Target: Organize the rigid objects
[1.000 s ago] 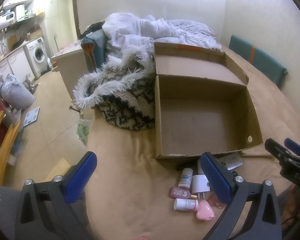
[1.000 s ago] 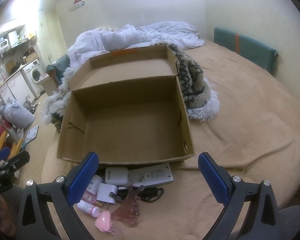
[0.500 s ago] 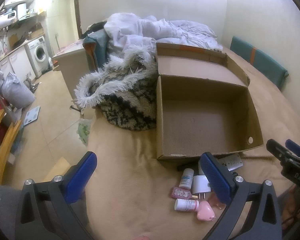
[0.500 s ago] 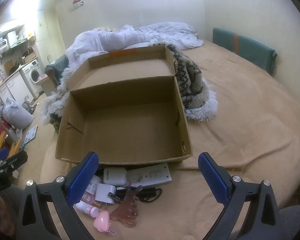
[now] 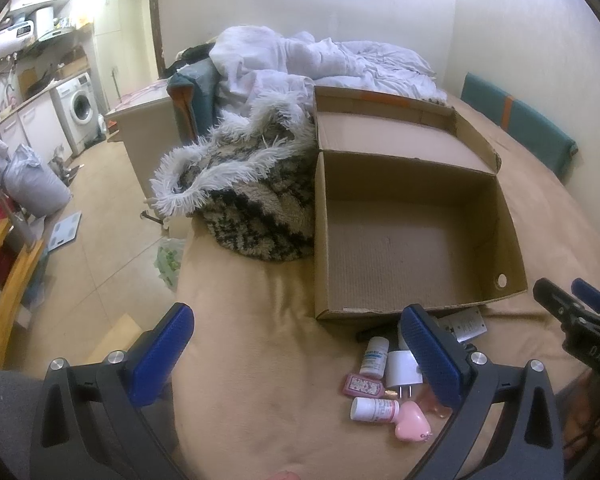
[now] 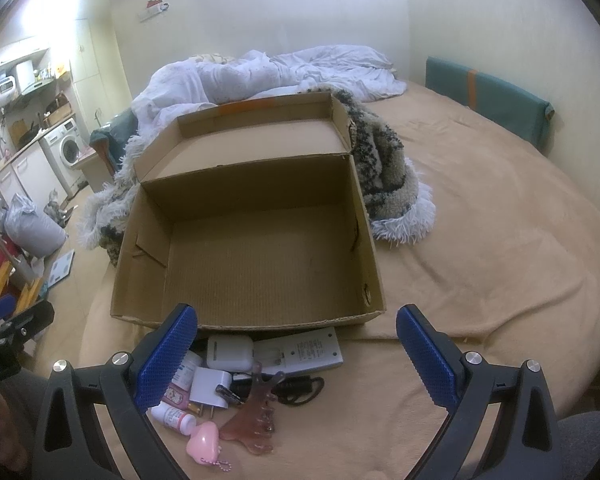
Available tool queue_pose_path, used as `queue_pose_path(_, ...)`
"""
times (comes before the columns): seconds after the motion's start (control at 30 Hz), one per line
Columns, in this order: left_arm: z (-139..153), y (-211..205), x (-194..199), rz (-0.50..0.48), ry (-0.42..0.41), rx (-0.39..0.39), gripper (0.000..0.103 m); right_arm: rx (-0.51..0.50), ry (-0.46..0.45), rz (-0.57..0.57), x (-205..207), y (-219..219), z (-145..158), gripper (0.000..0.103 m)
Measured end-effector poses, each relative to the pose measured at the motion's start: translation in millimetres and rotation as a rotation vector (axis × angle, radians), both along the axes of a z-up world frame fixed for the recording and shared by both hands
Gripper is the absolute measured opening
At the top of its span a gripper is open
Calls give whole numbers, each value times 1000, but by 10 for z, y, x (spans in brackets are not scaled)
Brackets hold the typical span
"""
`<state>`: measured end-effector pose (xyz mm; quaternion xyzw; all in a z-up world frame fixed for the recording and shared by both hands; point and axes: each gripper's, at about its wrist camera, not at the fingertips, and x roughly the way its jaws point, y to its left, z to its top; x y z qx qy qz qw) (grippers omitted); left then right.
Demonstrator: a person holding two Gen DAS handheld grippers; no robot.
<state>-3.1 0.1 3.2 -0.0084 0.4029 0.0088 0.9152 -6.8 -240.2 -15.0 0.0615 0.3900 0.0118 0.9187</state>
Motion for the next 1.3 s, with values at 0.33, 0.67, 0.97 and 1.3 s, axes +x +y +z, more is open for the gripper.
queue_pose_path(0.33,0,3,-3,0,0,-1,103,0,-1,0,-4,1,1,103)
queue_pose_path(0.67,-1,2,-4,-1,1,-1,103,0,-1,0,-4,-3,0,103)
queue_pose_path(0.97,-10,19,-6,1,4,-2,103,5,11,5,6,22,9,103)
queue_pose_path(1.3,-106,38,-1,-1,45,11,103,17,27,6,-4,17,-23,103)
